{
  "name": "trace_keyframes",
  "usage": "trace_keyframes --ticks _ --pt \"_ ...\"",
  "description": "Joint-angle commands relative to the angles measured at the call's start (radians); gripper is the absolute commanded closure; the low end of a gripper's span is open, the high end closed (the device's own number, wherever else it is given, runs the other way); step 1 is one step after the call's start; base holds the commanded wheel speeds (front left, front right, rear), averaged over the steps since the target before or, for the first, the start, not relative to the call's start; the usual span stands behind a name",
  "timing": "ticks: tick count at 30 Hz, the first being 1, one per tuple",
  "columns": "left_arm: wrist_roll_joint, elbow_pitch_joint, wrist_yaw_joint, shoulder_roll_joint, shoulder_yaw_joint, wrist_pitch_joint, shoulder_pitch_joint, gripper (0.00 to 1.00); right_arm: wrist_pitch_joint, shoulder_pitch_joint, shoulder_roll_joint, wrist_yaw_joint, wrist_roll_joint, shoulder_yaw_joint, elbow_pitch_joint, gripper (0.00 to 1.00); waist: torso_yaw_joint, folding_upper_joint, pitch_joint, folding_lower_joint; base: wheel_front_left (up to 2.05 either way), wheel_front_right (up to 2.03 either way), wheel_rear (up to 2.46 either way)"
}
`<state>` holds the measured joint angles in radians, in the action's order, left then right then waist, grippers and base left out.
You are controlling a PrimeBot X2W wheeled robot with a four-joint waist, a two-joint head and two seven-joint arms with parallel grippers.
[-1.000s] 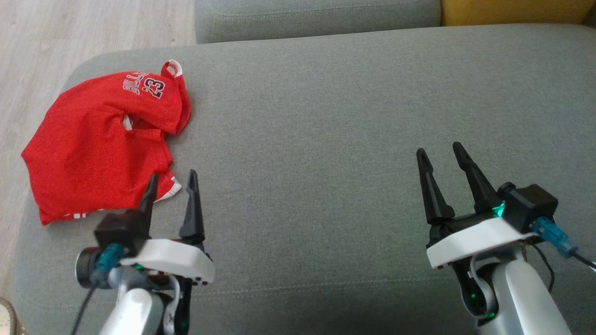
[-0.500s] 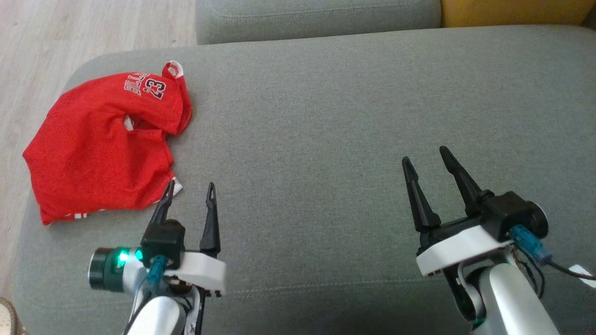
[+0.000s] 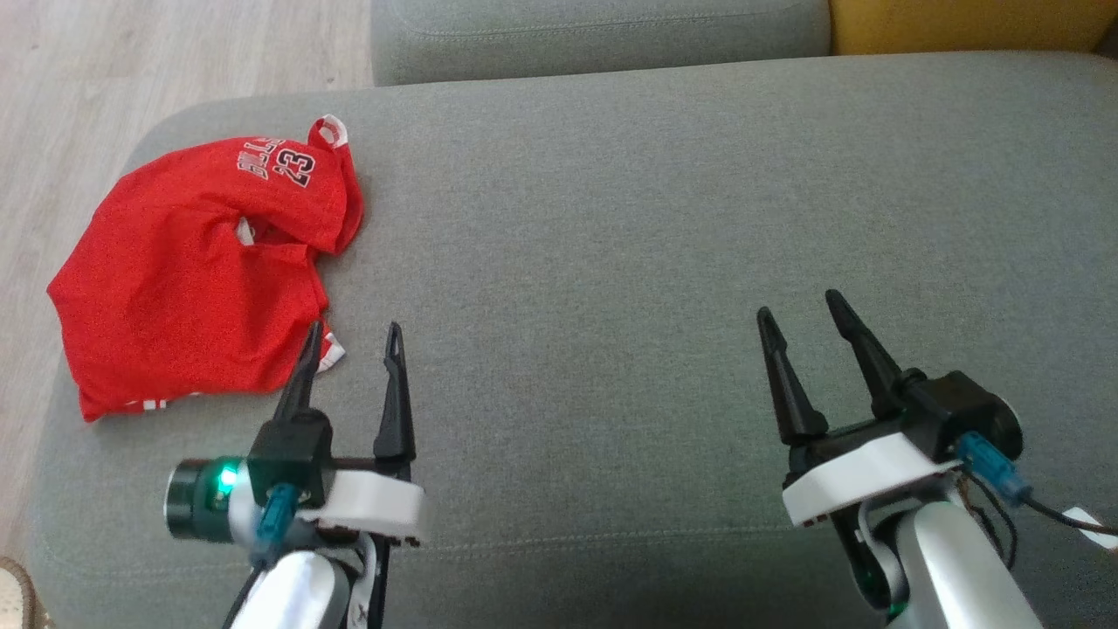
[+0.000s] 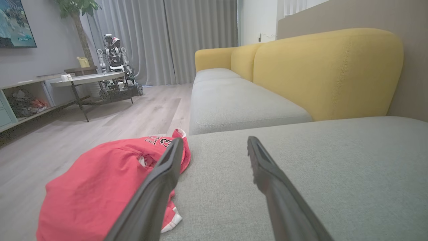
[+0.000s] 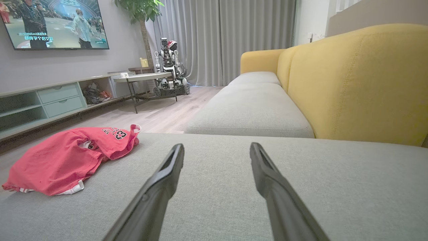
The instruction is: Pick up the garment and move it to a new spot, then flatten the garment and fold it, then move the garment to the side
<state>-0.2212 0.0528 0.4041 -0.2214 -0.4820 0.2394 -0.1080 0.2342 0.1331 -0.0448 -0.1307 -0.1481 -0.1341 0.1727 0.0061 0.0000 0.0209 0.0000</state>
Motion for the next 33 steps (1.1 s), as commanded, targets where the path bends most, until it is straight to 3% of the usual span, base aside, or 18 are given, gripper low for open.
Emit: trace_keyframes --ticks 1,8,16,33 --pt "0.017 -0.027 -0.015 0.004 0.047 0.012 -0.022 0.0 0.017 0.056 -0.005 0.0 0.034 -0.013 -0.032 0.0 -0.001 0.0 0.001 0.0 0.0 0.0 0.0" --pt "0.031 0.038 -0.137 0.073 0.128 0.022 0.003 0.0 0.028 0.054 -0.005 0.0 0.018 0.028 -0.024 0.0 -0.002 0.0 0.0 0.0 0.0 0.0 0.0" --pt "0.068 0.068 -0.22 0.125 0.206 0.022 0.016 0.0 0.028 0.051 -0.005 0.0 0.008 0.036 -0.012 0.0 -0.002 0.0 0.0 0.0 0.0 0.0 0.0" --pt "0.117 0.084 -0.286 0.166 0.269 0.022 0.024 0.0 0.028 0.054 -0.005 0.0 0.001 0.041 -0.009 0.0 0.003 0.0 0.003 0.0 0.0 0.0 0.0"
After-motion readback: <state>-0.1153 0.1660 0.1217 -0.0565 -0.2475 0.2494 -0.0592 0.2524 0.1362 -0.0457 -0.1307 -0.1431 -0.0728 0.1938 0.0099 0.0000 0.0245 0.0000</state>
